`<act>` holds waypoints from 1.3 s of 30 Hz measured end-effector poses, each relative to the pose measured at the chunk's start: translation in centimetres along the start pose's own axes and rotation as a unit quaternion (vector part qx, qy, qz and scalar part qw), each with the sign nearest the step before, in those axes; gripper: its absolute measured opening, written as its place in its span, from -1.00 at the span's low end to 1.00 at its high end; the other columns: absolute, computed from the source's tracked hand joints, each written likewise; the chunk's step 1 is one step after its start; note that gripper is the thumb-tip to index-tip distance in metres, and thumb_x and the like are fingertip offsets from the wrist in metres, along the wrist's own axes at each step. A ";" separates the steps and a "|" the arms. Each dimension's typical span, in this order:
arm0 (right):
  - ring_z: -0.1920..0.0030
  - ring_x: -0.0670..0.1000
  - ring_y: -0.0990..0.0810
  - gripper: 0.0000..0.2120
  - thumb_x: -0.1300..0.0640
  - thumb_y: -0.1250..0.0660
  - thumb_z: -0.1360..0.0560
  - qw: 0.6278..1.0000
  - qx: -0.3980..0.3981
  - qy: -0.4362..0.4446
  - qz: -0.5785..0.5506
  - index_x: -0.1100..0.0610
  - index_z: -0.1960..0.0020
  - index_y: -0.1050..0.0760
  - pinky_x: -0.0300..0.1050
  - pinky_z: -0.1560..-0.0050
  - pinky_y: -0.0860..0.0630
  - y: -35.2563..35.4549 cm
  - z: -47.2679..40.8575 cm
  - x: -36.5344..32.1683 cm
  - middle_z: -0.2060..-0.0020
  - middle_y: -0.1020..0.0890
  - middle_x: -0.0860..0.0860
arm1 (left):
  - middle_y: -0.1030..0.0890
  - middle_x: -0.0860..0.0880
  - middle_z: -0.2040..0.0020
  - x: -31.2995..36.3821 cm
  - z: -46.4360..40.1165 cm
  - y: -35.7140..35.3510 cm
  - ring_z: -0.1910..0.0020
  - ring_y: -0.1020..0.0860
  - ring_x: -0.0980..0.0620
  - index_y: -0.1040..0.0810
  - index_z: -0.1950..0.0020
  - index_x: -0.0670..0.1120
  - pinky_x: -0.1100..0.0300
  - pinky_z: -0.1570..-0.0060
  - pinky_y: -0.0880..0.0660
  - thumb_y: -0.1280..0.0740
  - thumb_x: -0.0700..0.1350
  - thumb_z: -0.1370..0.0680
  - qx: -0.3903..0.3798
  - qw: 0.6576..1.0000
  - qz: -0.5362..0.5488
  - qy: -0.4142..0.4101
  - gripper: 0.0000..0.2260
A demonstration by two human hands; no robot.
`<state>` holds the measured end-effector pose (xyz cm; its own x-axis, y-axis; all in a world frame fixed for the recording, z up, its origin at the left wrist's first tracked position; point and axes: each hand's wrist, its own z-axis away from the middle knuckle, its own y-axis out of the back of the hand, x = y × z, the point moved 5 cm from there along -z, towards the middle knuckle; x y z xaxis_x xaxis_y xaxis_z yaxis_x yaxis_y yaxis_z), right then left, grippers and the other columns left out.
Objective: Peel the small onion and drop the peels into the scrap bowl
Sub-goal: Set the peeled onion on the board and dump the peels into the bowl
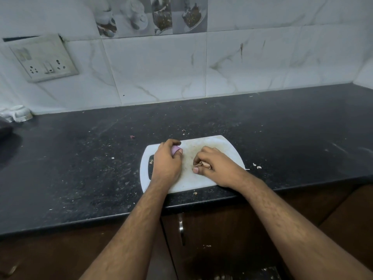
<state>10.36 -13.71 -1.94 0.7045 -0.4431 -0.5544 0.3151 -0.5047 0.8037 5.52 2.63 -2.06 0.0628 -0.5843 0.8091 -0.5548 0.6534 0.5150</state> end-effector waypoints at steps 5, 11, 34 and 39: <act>0.06 -0.04 -0.48 -0.89 0.08 -0.31 -0.63 0.988 0.097 -0.111 0.041 0.10 -0.08 -0.55 -0.15 0.05 -0.40 0.0 -0.2 0.5 0.03 -0.48 -0.06 | -0.59 0.01 -0.26 -0.1 0.0 -0.2 -0.20 -0.53 0.05 -0.56 -0.33 -0.04 0.14 -0.27 -0.45 -0.32 -0.14 -0.65 0.000 1.000 -0.004 -0.008 -0.75; 0.06 -0.09 -0.55 -0.82 0.10 -0.25 -0.67 0.949 0.267 -0.156 -0.064 0.15 -0.15 -0.58 -0.31 0.14 -0.40 2.3 1.5 1.5 -0.01 -0.59 -0.01 | -0.46 -0.03 -0.37 0.3 0.3 -0.6 -0.24 -0.47 0.06 -0.40 -0.48 -0.05 0.22 -0.25 -0.37 -0.32 -0.25 -0.59 -0.044 0.998 -0.030 -0.025 -0.55; 0.45 -0.06 -0.34 -0.65 -0.08 -0.21 -0.67 0.818 0.329 -0.259 -0.394 0.10 0.14 -0.55 -0.21 0.52 -0.27 2.9 2.2 4.0 0.40 -0.47 -0.02 | -0.30 -0.14 -0.60 2.6 1.2 -1.3 -0.66 -0.10 -0.13 -0.35 -0.55 -0.16 -0.06 -0.63 -0.06 -0.30 -0.03 -0.67 -0.055 0.984 -0.113 -0.129 -0.52; 0.47 -0.10 -0.32 -0.68 -0.03 -0.23 -0.68 0.751 0.392 -0.224 -0.481 0.13 0.16 -0.52 -0.22 0.53 -0.24 3.3 3.2 3.8 0.45 -0.42 -0.03 | -0.19 -0.18 -0.66 5.6 4.5 -6.0 -0.68 -0.09 -0.12 -0.23 -0.63 -0.23 -0.06 -0.65 -0.04 -0.16 -0.09 -0.72 -0.159 0.925 -0.204 -0.278 -0.51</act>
<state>12.05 -19.40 -2.03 0.0497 0.2908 -0.9555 -0.0540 -0.9545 -0.2933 5.46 -6.73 -1.89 -0.2724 -0.9131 0.3035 -0.3019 0.3806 0.8741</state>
